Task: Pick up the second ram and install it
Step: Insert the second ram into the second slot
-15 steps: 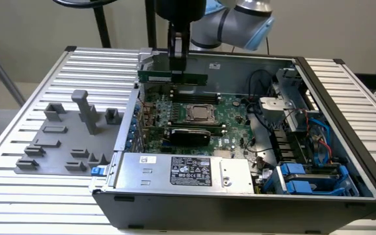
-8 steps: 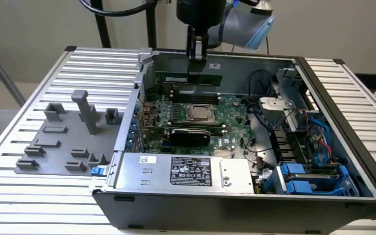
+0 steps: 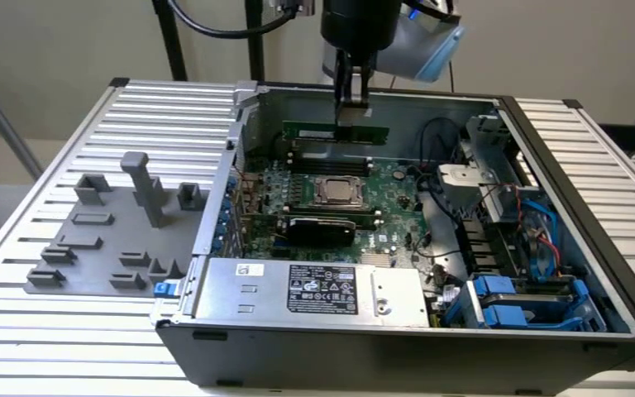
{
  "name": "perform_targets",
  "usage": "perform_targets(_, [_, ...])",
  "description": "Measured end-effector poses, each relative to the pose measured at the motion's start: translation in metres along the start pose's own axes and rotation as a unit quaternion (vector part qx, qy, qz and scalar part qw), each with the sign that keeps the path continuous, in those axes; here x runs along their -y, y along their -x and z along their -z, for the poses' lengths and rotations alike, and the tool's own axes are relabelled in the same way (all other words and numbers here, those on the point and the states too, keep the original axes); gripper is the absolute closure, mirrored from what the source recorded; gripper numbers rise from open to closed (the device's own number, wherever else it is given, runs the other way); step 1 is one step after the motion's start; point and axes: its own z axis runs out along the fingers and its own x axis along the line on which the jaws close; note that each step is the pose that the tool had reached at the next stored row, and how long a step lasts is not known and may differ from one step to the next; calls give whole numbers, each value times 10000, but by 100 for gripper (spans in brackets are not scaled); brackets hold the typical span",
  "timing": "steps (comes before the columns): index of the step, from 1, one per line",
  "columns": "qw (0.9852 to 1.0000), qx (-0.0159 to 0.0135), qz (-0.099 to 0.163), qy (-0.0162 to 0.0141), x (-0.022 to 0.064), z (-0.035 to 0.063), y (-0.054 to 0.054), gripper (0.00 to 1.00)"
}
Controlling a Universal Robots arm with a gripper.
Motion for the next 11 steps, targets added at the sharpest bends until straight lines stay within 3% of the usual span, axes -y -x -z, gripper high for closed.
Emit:
perform_targets(6, [10000, 1, 0, 0, 54, -112, 161, 100])
perform_targets(11, [10000, 2, -23, 1, 80, -204, 212, 100])
